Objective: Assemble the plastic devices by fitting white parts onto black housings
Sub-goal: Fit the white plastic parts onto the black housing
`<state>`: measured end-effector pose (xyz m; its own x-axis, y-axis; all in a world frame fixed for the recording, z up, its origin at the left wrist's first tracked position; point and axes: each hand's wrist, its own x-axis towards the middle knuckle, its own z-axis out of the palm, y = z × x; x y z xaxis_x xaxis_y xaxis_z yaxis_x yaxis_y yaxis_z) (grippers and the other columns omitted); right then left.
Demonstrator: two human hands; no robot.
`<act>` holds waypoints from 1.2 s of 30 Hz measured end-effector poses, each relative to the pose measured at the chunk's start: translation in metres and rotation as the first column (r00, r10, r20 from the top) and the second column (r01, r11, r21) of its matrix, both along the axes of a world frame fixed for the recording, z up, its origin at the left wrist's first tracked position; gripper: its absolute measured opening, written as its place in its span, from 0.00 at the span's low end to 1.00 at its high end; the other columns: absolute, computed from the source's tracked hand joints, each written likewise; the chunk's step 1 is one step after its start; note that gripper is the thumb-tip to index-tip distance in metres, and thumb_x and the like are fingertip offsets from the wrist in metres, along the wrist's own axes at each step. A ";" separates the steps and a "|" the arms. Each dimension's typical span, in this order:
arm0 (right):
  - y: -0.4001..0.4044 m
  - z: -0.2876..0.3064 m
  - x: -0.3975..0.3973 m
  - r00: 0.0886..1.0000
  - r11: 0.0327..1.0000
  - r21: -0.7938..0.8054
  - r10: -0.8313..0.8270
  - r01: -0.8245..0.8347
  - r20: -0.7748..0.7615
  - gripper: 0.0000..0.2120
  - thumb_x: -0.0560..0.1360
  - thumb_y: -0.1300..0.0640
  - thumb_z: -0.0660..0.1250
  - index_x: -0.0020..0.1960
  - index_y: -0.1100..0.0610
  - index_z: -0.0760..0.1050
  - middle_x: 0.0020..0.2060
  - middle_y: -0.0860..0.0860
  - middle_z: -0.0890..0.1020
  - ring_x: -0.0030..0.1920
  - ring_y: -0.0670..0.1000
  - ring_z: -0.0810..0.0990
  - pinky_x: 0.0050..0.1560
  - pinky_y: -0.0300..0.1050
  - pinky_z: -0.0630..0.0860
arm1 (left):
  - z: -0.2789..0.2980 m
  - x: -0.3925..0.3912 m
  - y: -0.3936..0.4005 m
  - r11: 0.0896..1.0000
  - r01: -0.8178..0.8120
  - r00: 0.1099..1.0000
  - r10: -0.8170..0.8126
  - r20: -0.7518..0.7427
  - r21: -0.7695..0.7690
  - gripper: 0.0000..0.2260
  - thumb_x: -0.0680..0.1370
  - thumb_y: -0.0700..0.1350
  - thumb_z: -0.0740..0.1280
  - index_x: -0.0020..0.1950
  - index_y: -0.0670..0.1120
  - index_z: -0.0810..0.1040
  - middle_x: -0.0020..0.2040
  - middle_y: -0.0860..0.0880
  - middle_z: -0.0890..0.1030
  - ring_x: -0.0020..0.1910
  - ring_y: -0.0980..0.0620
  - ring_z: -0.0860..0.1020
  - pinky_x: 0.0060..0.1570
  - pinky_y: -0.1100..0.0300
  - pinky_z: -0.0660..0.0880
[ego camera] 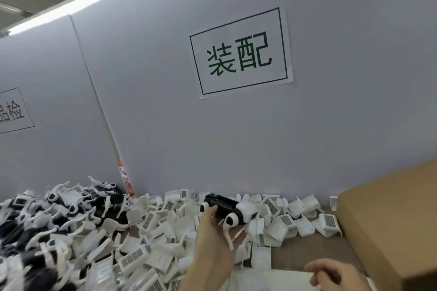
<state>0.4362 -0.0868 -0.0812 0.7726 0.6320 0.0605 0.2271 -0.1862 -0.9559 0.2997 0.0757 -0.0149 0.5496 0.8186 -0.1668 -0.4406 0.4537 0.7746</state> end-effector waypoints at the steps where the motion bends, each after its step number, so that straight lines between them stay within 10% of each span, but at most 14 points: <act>1: -0.001 -0.003 0.004 0.999 0.999 -0.013 -0.035 0.035 0.036 0.16 0.74 0.72 0.64 0.35 0.59 0.84 0.28 0.53 0.84 0.28 0.48 0.80 0.31 0.32 0.73 | -0.009 0.008 -0.013 0.999 0.019 1.000 -0.018 0.025 -0.038 0.18 0.82 0.50 0.59 0.61 0.38 0.79 0.56 0.37 0.84 0.51 0.38 0.81 0.50 0.48 0.75; 6: 0.002 -0.005 0.004 0.998 1.000 -0.017 -0.018 0.019 0.063 0.17 0.75 0.67 0.66 0.36 0.50 0.85 0.30 0.49 0.85 0.34 0.51 0.82 0.43 0.41 0.77 | -0.033 0.029 -0.044 0.997 0.058 0.985 -0.048 0.167 -0.054 0.20 0.76 0.52 0.66 0.62 0.41 0.80 0.52 0.39 0.86 0.41 0.42 0.83 0.54 0.46 0.74; 11: 0.008 -0.020 0.013 0.985 0.988 0.125 -0.107 0.090 0.137 0.22 0.74 0.69 0.67 0.33 0.44 0.82 0.26 0.53 0.81 0.30 0.53 0.77 0.35 0.40 0.71 | -0.045 0.038 -0.044 0.948 -0.103 0.995 0.099 0.030 0.300 0.16 0.74 0.39 0.74 0.59 0.51 0.79 0.57 0.46 0.84 0.49 0.54 0.85 0.46 0.63 0.79; 16: 0.005 -0.012 0.014 0.994 0.977 0.208 0.068 -0.047 -0.092 0.22 0.83 0.65 0.58 0.35 0.63 0.83 0.28 0.65 0.81 0.23 0.57 0.76 0.24 0.40 0.66 | -0.056 0.041 -0.040 0.435 0.076 0.907 0.343 -0.243 0.897 0.26 0.69 0.35 0.78 0.55 0.64 0.81 0.64 0.59 0.74 0.66 0.57 0.70 0.67 0.57 0.69; 21: 0.002 -0.001 0.017 0.841 0.969 0.237 0.190 -0.076 -0.507 0.38 0.84 0.45 0.48 0.39 0.75 0.79 0.35 0.72 0.80 0.24 0.59 0.76 0.29 0.46 0.60 | -0.064 0.044 -0.052 -0.039 0.401 0.788 0.524 -0.323 0.915 0.29 0.72 0.34 0.71 0.63 0.65 0.79 0.75 0.58 0.63 0.77 0.56 0.54 0.71 0.58 0.54; 27: 0.002 0.000 0.015 0.809 0.978 0.204 0.147 -0.034 -0.569 0.24 0.81 0.46 0.58 0.56 0.67 0.78 0.42 0.69 0.82 0.29 0.62 0.78 0.26 0.44 0.64 | -0.065 0.048 -0.050 -0.074 0.509 0.760 0.507 -0.407 0.858 0.36 0.70 0.29 0.67 0.68 0.63 0.75 0.79 0.59 0.56 0.78 0.58 0.45 0.74 0.55 0.58; 32: 0.008 -0.009 0.025 0.838 0.947 0.274 0.011 0.165 -0.545 0.12 0.78 0.53 0.67 0.45 0.62 0.80 0.39 0.64 0.79 0.30 0.59 0.73 0.33 0.47 0.67 | -0.075 0.054 -0.048 -0.059 0.474 0.748 0.553 -0.366 0.879 0.49 0.67 0.22 0.57 0.78 0.64 0.60 0.78 0.64 0.40 0.77 0.60 0.33 0.74 0.63 0.45; 36: 0.007 -0.018 0.027 0.924 0.915 0.333 -0.097 0.229 -0.369 0.07 0.78 0.62 0.69 0.43 0.60 0.83 0.30 0.54 0.82 0.33 0.56 0.76 0.36 0.48 0.74 | -0.078 0.054 -0.045 0.211 0.216 0.798 0.524 -0.297 0.953 0.31 0.74 0.26 0.57 0.67 0.56 0.75 0.66 0.58 0.70 0.64 0.61 0.70 0.64 0.66 0.69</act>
